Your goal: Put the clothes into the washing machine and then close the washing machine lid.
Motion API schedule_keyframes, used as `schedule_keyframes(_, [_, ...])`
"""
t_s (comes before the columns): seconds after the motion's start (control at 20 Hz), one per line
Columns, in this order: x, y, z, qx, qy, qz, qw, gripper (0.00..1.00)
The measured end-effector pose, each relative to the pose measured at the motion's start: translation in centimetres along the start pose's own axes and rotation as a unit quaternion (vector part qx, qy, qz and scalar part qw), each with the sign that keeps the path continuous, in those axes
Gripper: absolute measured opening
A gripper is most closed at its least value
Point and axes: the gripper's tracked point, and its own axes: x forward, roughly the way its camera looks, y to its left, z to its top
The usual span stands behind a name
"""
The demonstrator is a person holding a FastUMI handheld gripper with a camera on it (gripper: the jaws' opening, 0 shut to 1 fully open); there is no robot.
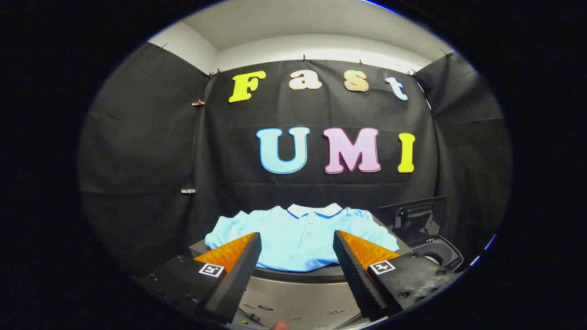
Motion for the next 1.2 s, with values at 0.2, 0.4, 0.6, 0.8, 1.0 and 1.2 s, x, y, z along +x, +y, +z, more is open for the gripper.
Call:
schedule_keyframes(0.2, [0.0, 1.2, 0.7, -0.006, -0.005, 0.016, 1.0, 0.99])
schedule_keyframes(0.4, [-0.5, 1.4, 0.5, -0.018, -0.003, 0.014, 1.0, 0.99])
schedule_keyframes(0.6, [-0.7, 1.7, 0.3, -0.013, 0.001, 0.01, 1.0, 0.99])
schedule_keyframes(0.8, [-0.7, 1.5, 0.4, -0.02, -0.001, -0.003, 1.0, 0.98])
schedule_keyframes(1.0, [0.1, 0.8, -0.2, -0.014, 0.009, -0.018, 1.0, 0.98])
schedule_keyframes(1.2, [1.3, -0.1, -0.3, -0.016, 0.02, -0.022, 0.999, 0.98])
